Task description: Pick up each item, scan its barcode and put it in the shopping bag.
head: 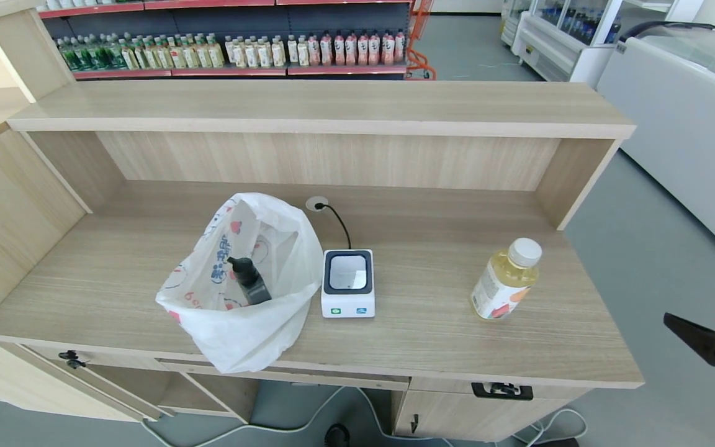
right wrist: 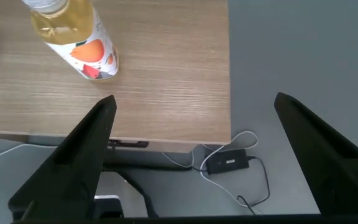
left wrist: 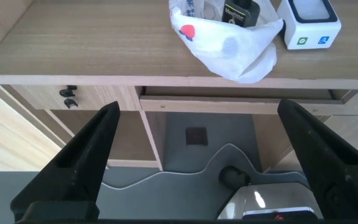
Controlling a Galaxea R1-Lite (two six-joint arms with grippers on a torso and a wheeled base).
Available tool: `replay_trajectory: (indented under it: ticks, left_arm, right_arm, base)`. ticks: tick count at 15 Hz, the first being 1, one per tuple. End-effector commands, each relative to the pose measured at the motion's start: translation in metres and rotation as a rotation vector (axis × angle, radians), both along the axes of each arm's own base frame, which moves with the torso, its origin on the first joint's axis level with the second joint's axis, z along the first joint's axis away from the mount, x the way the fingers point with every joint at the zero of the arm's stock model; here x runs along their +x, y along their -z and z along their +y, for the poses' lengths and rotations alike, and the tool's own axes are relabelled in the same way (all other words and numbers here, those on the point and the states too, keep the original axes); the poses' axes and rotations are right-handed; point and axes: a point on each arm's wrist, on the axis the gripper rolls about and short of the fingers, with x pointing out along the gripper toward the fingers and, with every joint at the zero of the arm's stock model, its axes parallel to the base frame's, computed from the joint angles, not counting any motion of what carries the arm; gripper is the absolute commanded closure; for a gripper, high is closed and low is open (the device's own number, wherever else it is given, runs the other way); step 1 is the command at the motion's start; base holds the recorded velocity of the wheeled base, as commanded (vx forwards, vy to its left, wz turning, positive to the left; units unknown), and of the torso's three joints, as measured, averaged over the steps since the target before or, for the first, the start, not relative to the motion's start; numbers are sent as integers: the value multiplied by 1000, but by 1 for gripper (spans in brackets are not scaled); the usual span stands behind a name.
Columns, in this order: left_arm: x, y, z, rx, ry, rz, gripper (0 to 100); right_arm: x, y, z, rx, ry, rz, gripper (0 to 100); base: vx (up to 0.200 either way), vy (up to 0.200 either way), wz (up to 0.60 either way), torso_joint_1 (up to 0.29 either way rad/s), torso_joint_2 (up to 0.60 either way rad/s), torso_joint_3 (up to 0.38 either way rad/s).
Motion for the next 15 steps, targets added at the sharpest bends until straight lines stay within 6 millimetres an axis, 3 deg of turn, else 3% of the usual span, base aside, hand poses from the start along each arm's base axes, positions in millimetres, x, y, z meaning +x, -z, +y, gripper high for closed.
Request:
replay_trajectory:
  ticks: [1,5,8,13,15]
  left_arm:
    - [0,0,0,0,0,1,0]
    - [0,0,0,0,0,1,0]
    - [0,0,0,0,0,1,0]
    - [0,0,0,0,0,1,0]
    - [0,0,0,0,0,1,0]
  right_arm:
    - [5,4,9,21,-72,36,0]
    - [17,-5,21,82,-139,27,0]
    - [26,1,23,76,-139,73,0]
    - [72,12,34,64,-138,36,0]
    - [79,18,43,56,-144,40,0]
  base:
    - [0,0,0,0,0,0]
    - [0,0,0,0,0,0]
    - [0,0,0,0,0,0]
    - [0,0,0,0,0,0]
    - [0,0,0,0,0,0]
